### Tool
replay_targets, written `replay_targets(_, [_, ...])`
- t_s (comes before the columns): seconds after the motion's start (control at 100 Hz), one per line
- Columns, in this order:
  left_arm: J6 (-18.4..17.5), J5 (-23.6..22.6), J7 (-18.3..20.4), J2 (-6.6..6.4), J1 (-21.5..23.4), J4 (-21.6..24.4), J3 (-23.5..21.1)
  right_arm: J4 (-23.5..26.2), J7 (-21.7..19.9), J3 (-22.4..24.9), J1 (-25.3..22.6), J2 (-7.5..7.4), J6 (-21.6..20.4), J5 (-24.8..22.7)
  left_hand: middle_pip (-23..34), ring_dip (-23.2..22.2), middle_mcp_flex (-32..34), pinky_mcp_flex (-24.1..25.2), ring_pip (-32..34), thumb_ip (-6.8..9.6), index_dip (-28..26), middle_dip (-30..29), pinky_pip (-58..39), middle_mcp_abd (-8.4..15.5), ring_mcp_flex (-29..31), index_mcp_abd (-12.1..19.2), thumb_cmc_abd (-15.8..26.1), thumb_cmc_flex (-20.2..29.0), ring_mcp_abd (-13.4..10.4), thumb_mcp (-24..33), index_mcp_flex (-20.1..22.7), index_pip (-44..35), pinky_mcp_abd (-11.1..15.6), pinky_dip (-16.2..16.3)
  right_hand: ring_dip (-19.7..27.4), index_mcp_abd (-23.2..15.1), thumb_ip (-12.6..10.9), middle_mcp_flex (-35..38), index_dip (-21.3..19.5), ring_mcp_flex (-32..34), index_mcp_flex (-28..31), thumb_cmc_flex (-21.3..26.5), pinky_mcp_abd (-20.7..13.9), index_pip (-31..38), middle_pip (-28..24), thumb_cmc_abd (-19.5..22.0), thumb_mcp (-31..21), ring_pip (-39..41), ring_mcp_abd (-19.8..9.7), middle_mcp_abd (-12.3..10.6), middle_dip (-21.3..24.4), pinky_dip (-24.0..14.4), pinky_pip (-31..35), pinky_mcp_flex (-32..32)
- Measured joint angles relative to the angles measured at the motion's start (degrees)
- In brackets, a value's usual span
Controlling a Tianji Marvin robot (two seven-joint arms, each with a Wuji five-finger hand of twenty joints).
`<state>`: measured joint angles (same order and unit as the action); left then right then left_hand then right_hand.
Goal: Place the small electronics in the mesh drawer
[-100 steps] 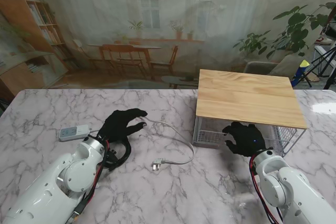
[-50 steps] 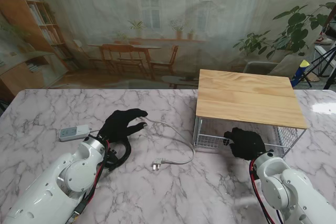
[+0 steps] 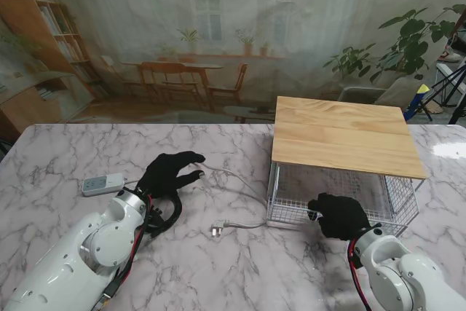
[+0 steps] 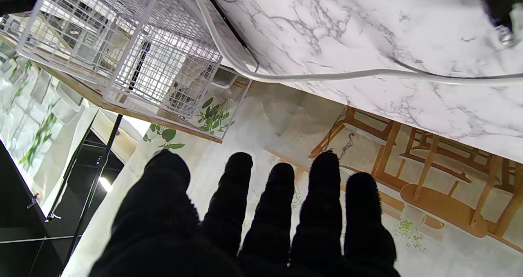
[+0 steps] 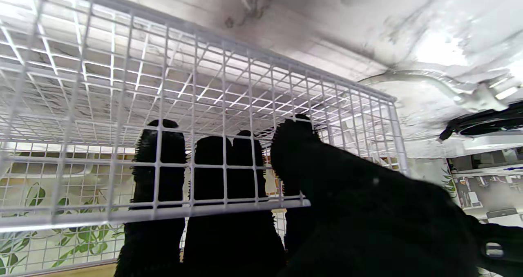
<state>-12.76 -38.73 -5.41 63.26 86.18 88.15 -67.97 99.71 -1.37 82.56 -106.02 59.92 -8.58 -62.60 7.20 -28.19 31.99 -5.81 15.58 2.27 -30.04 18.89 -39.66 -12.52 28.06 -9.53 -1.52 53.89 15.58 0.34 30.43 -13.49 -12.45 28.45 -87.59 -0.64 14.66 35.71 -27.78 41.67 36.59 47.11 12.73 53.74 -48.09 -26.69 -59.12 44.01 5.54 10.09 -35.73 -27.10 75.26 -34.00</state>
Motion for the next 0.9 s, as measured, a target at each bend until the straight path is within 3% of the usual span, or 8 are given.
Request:
replay_targets(0.14, [0.1,0.0,0.0,0.0,0.0,0.0,0.1,1.3,2.7,0.6,-2.5,0.12,-0.1,-0.8,0.0,0.0,0.0,0.0,0.0,0.0,0.0,0.0,0.0,0.0,0.0,0.0,0.0,0.0,0.0,0.0,0.0,0.0,0.0,0.0,0.0,0.0,0.6,0.7,-0.9,0.7,0.6,0.0,0.0,-0.1,0.0,-0.5,-0.6,0.0,0.0,-0.1,-0.6,0.0,0.1,-0.1])
replay_targets(0.9, [0.4,-0.1,0.3,-0.06,-0.2,0.0,0.6,7.6,4.9,3.5,-12.6,0.63,0.1,-3.2,0.0,0.0,0.0,0.0,0.0,0.0,0.0,0.0,0.0,0.0,0.0,0.0,0.0,0.0,0.0,0.0,0.0,0.0,0.0,0.0,-0.4,0.2,1.7,3.7,-4.5,2.2,4.0,0.0,0.1,-2.2,0.0,-4.0,-3.3,2.6,0.0,-0.7,-2.1,-0.6,0.6,-1.3])
